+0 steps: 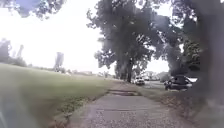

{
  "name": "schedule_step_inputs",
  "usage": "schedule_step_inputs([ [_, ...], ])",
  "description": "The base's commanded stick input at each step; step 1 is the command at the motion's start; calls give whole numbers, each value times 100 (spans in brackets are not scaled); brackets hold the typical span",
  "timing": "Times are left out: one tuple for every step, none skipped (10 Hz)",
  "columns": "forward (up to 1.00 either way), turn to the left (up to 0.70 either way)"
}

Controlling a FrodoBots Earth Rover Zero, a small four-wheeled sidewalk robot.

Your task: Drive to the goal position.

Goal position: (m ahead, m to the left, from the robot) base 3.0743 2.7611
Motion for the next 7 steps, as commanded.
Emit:
schedule_step_inputs([
  [70, 0],
  [70, 0],
  [70, 0],
  [70, 0],
  [70, 0],
  [70, 0],
  [70, 0],
])
